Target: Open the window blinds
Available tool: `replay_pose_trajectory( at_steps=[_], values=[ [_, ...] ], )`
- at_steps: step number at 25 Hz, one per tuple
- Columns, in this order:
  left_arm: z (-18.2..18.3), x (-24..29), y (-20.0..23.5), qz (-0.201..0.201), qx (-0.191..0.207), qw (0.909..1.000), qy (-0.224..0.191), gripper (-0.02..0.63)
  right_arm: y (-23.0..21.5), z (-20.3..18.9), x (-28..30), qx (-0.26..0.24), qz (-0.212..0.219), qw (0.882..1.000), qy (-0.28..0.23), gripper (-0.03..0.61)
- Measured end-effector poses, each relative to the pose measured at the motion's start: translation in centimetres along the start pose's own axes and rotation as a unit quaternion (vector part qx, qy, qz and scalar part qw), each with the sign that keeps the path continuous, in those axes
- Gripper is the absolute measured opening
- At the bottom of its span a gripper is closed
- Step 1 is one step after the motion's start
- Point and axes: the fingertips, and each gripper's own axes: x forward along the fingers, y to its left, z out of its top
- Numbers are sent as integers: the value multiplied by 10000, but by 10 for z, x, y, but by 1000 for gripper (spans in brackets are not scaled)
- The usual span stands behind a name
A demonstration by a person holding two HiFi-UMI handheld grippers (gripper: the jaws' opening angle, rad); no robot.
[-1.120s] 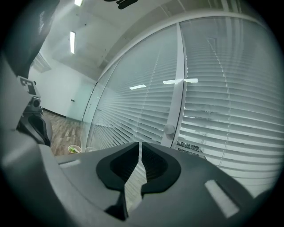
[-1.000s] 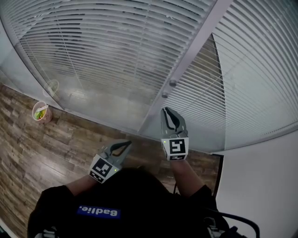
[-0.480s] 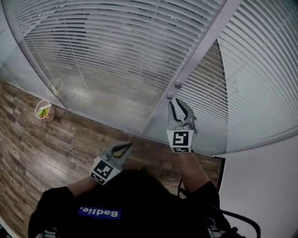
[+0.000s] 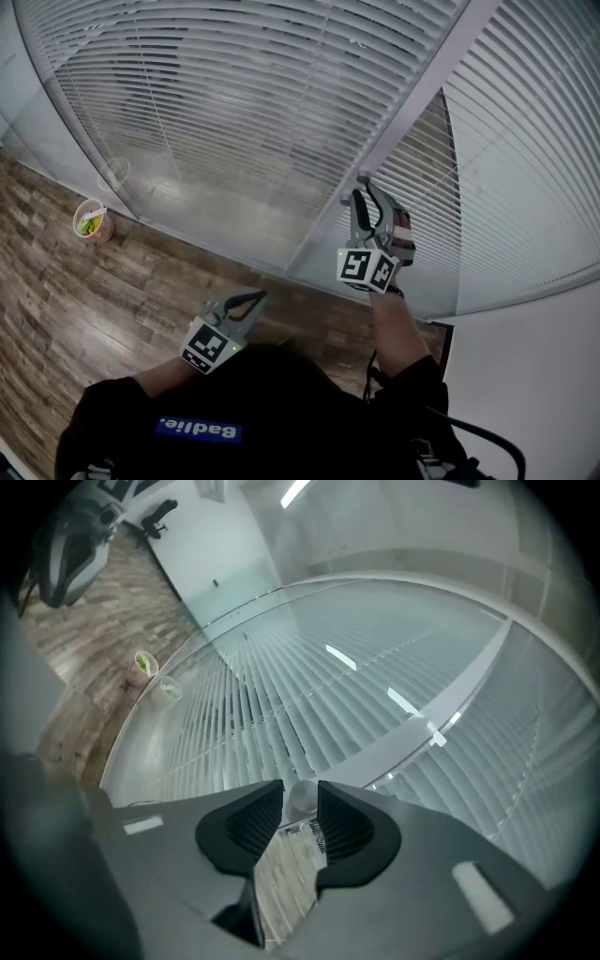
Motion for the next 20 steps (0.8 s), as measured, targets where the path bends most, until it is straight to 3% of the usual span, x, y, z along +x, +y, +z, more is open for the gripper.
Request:
replay_pose_trajectory(
  at_steps=[9, 20],
  values=[
    [-7, -3, 6, 107, -30, 9999, 47, 0, 5, -11, 15, -1414, -59, 9898, 146, 115],
    [-8, -3, 6, 143, -49, 9999, 67, 0, 5, -19, 26, -2990, -138, 9538, 258, 126]
  ],
)
